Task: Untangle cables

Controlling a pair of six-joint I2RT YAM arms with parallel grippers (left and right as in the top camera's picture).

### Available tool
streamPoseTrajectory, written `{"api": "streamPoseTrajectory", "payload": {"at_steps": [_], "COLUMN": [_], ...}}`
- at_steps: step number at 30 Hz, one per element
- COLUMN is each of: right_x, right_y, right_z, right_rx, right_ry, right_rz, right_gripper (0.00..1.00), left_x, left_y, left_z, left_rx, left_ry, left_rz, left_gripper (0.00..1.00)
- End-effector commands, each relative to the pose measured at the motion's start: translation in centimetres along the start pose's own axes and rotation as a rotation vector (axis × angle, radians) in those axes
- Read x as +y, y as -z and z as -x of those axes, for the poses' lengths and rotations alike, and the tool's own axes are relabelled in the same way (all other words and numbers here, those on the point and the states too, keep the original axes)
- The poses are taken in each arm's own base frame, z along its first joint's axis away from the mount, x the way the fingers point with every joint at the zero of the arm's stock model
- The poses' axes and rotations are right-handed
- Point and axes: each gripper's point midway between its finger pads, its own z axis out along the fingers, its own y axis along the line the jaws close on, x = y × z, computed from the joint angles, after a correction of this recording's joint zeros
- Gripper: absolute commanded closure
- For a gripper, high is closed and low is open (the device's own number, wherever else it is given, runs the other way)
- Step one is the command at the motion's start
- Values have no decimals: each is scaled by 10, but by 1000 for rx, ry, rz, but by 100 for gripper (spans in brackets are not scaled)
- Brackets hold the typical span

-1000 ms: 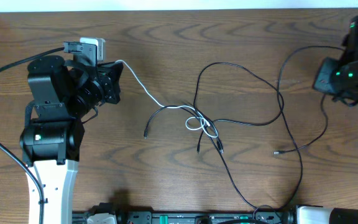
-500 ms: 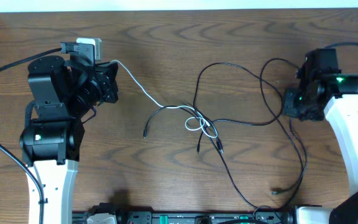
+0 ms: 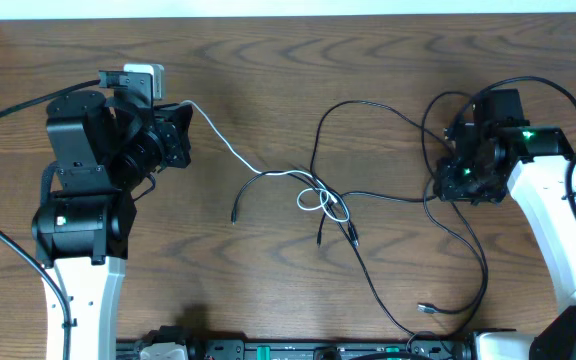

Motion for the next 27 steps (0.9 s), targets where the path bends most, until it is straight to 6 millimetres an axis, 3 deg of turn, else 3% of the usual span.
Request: {"api": "streamPoseTrajectory", "payload": {"at_steps": [1, 6, 14, 18, 19, 27], "right_x": [3, 2, -24, -15, -10, 44], "right_y": [-7, -10, -29, -42, -45, -73], "right_z": [-1, 6, 8, 3, 2, -2], "right_rx": [18, -2, 36, 72, 82, 45], "right_ry": [55, 37, -148, -279, -310, -530], "right_rz": [18, 10, -134, -130, -129, -189], "right_gripper": [58, 55, 53, 57, 57, 60], "left_x": [1, 1, 1, 1, 1, 1], "left_y": [0, 0, 0, 0, 0, 0], "left_z": [-1, -4, -5, -5, -5, -5], "left_rx": [4, 16, 19, 20, 20, 20], "left_ry": [14, 19, 19, 17, 17, 20], "left_rz": [7, 8, 9, 9, 9, 9], "left_gripper": [83, 83, 83, 83, 79, 79]}}
